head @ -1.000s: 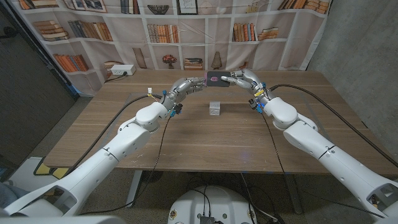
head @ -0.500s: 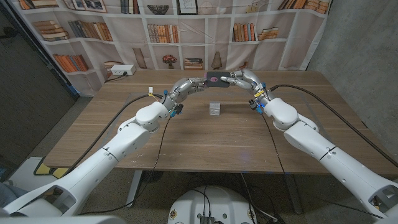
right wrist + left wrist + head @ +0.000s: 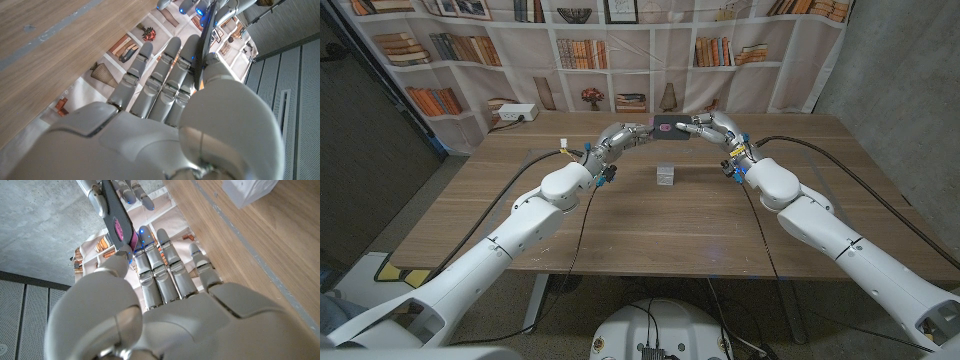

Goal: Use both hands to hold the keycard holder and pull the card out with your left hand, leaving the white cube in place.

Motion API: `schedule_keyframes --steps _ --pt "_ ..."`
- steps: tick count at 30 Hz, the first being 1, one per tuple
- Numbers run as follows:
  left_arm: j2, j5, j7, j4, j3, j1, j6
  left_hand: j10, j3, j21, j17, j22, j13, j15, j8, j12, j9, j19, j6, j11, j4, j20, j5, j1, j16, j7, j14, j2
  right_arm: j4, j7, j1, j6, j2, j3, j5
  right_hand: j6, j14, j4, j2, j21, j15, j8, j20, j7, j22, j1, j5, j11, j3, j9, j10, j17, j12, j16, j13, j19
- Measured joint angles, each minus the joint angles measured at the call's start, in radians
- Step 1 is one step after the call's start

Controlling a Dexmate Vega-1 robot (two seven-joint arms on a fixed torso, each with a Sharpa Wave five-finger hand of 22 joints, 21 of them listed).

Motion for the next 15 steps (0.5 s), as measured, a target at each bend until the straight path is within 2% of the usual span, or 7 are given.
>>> schedule_keyframes --steps 5,15 --pt "-0.003 0.006 0.009 0.0 0.0 0.002 0.0 0.008 0.0 0.0 0.0 -0.001 0.005 -0.006 0.008 0.007 0.009 0.008 0.004 0.005 0.0 -0.02 0.0 -0.003 0.0 0.003 0.016 0.01 -0.003 -0.001 -0.002 -0.004 -0.001 0.002 0.0 0.0 0.0 0.0 0.001 -0.006 0.0 -0.001 0.0 0.0 0.0 -0.001 0.0 0.0 0.0 0.0 0.0 0.0 0.0 0.0 0.003 0.0" --pt "-0.004 0.01 0.026 0.0 -0.007 0.01 0.0 0.016 0.0 0.0 0.0 -0.002 0.009 -0.011 0.012 0.008 0.018 0.014 0.011 0.012 0.0 -0.038 -0.001 0.005 0.007 0.011 0.028 0.018 -0.001 -0.005 -0.002 -0.003 -0.001 0.005 0.0 0.0 0.0 0.0 0.004 -0.006 0.0 0.003 0.0 0.0 0.0 -0.004 0.0 0.0 0.0 0.0 0.0 0.0 0.0 0.0 0.005 0.0"
